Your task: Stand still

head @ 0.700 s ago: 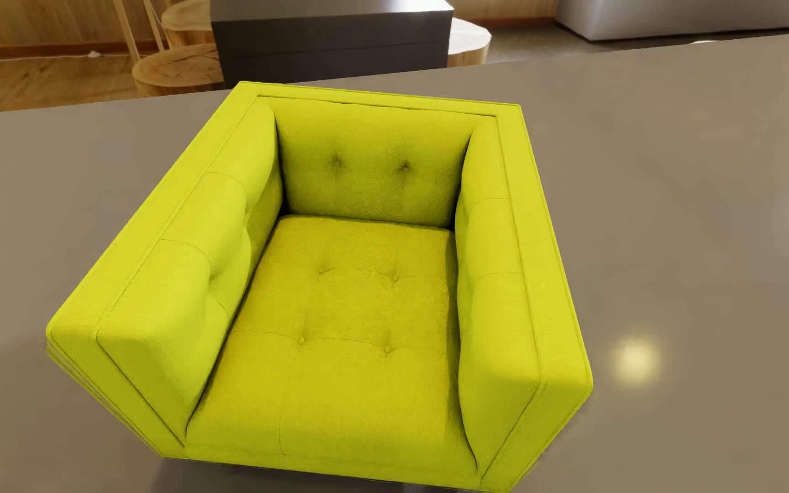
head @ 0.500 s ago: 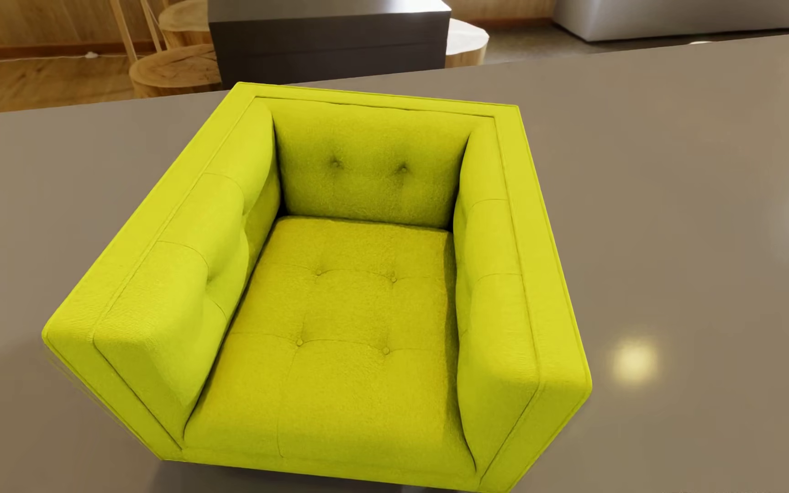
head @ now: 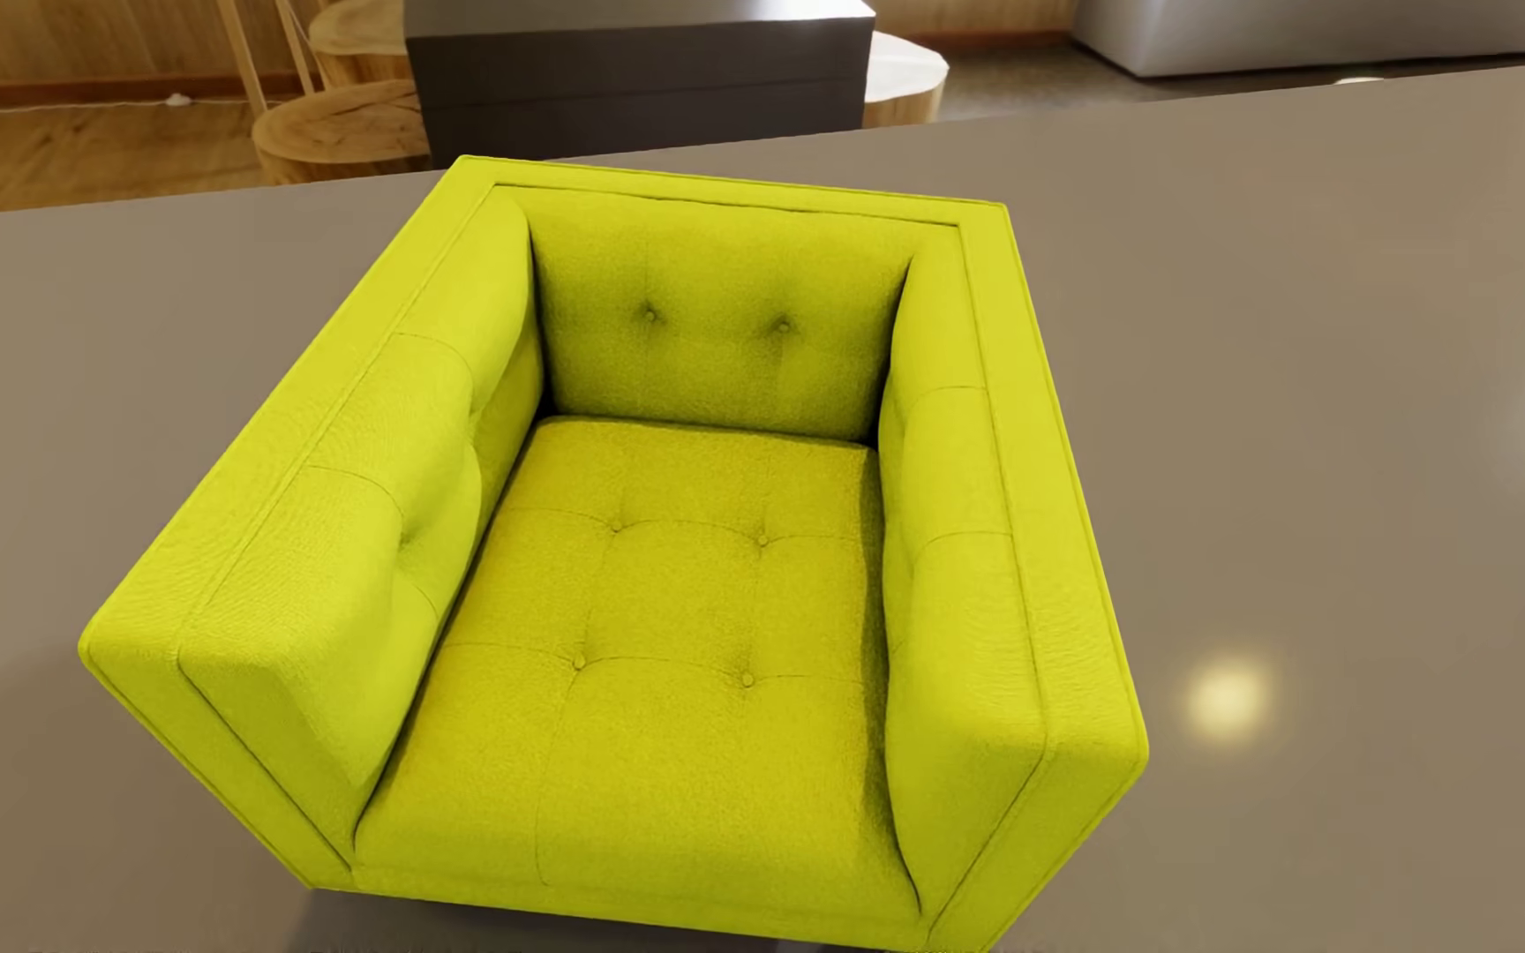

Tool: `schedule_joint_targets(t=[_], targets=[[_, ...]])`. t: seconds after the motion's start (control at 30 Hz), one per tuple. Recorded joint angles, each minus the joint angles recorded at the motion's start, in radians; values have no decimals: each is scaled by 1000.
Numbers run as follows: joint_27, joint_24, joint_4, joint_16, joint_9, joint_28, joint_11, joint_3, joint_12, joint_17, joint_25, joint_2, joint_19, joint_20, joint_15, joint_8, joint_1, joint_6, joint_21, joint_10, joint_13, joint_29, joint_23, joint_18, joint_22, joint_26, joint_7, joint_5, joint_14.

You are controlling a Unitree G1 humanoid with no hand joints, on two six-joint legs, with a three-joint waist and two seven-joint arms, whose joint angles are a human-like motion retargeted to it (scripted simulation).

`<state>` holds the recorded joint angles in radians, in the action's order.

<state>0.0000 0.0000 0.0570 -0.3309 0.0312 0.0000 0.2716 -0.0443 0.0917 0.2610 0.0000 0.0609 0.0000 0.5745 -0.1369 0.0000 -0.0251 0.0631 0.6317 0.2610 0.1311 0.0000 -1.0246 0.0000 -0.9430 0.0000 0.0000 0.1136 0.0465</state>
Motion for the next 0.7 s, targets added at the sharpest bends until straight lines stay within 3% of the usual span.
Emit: schedule_joint_targets(t=[0.7], targets=[[0, 0, -6, -12, -4, 0, -7, 5, 3, 5, 0, 5, 0, -2, 2, 0, -7, 7, 9, -7, -7, 0, -7, 0, -2, 0, 0, 4, 13]])
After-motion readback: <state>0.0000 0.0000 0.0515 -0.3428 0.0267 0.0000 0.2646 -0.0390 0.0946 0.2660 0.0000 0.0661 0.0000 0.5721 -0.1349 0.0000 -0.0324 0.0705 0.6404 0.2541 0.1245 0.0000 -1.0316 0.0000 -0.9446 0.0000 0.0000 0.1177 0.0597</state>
